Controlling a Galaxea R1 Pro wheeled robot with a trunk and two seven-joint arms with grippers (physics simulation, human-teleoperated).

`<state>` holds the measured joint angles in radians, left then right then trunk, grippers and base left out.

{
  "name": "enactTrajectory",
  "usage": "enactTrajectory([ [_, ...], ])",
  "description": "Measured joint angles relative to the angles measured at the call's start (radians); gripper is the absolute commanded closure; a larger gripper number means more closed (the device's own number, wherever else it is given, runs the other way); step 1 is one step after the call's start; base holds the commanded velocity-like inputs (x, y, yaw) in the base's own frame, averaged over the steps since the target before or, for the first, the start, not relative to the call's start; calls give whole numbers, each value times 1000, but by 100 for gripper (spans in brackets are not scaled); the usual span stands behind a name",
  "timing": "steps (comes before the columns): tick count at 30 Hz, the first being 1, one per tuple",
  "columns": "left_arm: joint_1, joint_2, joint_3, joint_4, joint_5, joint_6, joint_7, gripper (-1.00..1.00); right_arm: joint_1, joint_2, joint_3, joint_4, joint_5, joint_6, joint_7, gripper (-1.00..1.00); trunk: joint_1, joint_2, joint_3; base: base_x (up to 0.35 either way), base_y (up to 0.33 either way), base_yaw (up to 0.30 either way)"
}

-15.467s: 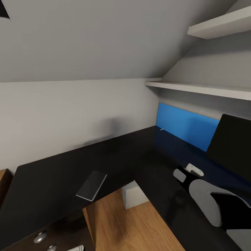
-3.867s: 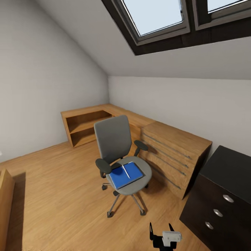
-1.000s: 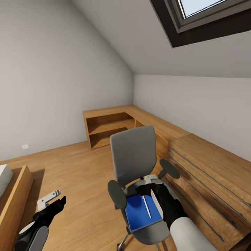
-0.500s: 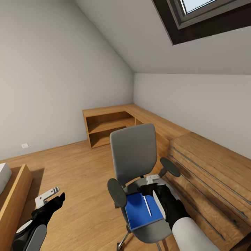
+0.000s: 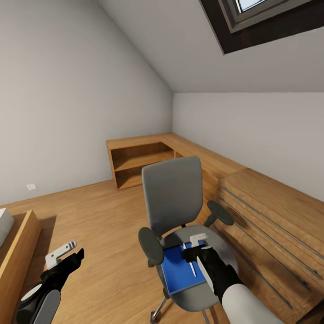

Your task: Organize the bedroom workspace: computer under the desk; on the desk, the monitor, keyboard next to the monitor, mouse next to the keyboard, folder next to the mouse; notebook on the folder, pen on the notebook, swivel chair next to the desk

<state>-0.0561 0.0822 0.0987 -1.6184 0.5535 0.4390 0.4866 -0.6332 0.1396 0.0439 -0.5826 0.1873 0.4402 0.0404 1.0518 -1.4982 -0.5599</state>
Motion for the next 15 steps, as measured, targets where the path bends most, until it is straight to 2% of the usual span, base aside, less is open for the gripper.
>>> enactTrajectory([
  [15, 0, -1, 0, 0, 0, 1, 0, -100, 0, -2, -6, -1, -9, 0, 8, -100, 58, -105, -47, 0, 0, 0],
])
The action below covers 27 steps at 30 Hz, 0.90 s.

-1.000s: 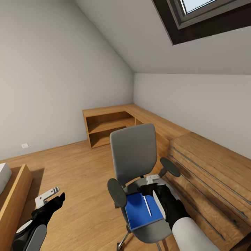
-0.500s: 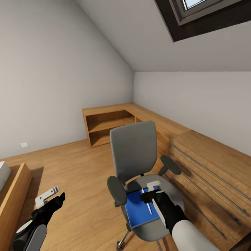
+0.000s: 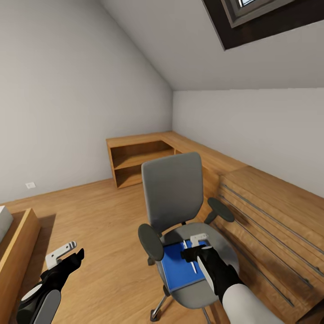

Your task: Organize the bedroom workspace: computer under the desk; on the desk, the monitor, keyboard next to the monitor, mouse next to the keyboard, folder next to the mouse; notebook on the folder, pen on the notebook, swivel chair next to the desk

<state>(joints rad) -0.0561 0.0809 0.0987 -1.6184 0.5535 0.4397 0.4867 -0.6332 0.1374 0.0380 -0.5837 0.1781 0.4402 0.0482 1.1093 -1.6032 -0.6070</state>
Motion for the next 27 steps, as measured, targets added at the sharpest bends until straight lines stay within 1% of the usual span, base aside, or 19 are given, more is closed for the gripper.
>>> enactTrajectory([
  [5, 0, 0, 0, 0, 0, 1, 0, -100, 0, -6, -2, -1, -3, 0, 23, -100, 19, -35, -16, 0, 0, 0],
  [8, 0, 0, 0, 0, 0, 2, 0, -100, 0, -12, -6, -1, -3, 1, 63, -100, 31, -56, -25, 0, 0, 0],
  [15, 0, 0, 0, 0, 0, 2, 0, -100, 0, -15, -30, -2, -4, 1, 82, -100, 58, -105, -47, 0, 0, 0],
  [20, 0, 0, 0, 0, 0, 3, 0, -100, 0, -15, -37, -2, -5, 1, 84, -100, 58, -105, -47, 0, 0, 0],
  [25, 0, 0, 0, 0, 0, 4, 0, -100, 0, -15, -71, -2, -6, 1, 85, -100, 58, -105, -47, 0, 0, 0],
  [26, 0, 0, 0, 0, 0, 4, 0, -100, 0, -16, -86, -2, -6, 1, 85, -100, 58, -105, -47, 0, 0, 0],
  [27, 0, 0, 0, 0, 0, 4, 0, -100, 0, -16, -89, -2, -6, 1, 85, -100, 58, -105, -47, 0, 0, 0],
])
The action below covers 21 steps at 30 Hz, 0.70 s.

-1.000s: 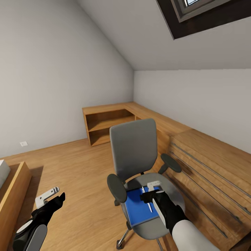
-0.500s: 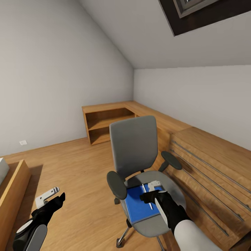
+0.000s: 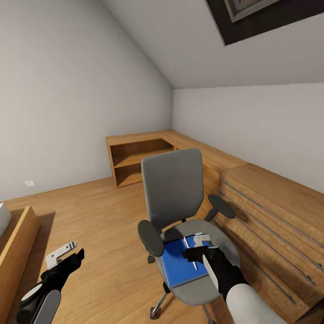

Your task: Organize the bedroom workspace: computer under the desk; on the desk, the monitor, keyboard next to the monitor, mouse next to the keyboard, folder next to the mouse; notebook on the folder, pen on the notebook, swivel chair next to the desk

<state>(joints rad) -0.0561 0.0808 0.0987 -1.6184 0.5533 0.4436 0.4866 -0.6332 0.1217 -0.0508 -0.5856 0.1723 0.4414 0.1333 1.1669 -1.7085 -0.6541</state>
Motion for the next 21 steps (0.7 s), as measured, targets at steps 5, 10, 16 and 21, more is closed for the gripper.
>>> enactTrajectory([
  [5, 0, 0, 0, 0, 0, 0, 0, -100, 0, -1, -8, 0, -1, 3, 2, -100, 11, -21, -9, 0, 0, 0],
  [10, 0, 0, 0, 0, 0, 0, 0, -100, 0, -1, -9, -1, 0, 5, 34, -100, 15, -28, -13, 0, 0, 0],
  [16, 0, 0, 0, 0, 0, 0, 0, -100, 0, -2, -9, -1, 1, 7, 50, -100, 27, -49, -22, 0, 0, 0],
  [21, 0, 0, 0, 0, 0, 0, 0, -100, 0, -2, -9, -2, 1, 8, 52, -100, 35, -63, -28, 0, 0, 0],
])
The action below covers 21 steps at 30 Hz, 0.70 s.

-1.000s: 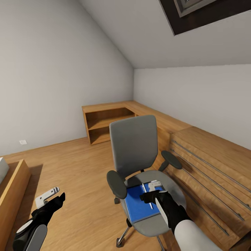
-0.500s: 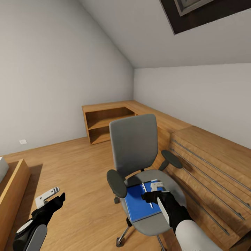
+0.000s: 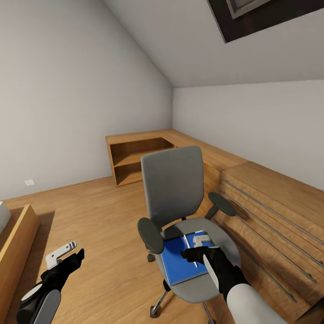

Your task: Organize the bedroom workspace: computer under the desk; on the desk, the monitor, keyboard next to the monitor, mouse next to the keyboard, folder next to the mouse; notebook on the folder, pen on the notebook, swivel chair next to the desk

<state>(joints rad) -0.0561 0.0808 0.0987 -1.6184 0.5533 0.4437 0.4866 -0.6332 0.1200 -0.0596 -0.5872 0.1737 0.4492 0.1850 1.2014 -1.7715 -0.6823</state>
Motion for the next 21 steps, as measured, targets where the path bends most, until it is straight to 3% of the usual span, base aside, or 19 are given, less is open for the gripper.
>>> enactTrajectory([
  [21, 0, 0, -1, 0, 0, 0, 0, -100, -2, -11, 0, 0, 2, 3, -2, -100, 27, -49, -22, 0, 0, 0],
])
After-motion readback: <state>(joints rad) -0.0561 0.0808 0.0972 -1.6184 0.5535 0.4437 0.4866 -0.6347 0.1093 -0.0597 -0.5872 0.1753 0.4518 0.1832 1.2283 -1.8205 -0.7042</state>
